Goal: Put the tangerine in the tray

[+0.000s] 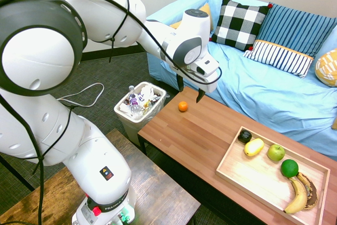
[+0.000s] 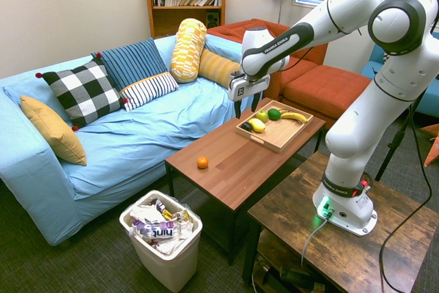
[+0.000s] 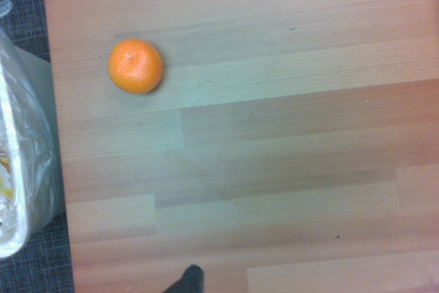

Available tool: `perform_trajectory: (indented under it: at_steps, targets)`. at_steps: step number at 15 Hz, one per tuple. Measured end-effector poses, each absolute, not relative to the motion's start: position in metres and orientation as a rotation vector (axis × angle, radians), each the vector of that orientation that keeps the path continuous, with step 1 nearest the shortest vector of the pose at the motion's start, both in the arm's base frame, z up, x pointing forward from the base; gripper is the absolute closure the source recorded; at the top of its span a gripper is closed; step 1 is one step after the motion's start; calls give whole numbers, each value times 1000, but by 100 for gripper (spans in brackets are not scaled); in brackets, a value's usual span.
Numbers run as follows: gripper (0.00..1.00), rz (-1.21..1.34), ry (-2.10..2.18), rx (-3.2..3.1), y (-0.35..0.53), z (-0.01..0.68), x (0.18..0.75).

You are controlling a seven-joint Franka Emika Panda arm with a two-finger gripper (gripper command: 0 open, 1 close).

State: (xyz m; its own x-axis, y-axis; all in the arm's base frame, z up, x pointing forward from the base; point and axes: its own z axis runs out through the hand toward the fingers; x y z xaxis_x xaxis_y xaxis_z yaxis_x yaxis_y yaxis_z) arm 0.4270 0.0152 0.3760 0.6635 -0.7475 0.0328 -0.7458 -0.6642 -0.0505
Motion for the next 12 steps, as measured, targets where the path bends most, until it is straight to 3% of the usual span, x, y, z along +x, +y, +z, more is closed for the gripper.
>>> perform_trajectory:
  at_steps: [6,12]
  targets:
    - [0,-118,1237,-2850,27,368,451]
    - [0,-38,1160,-2877,112,290,518]
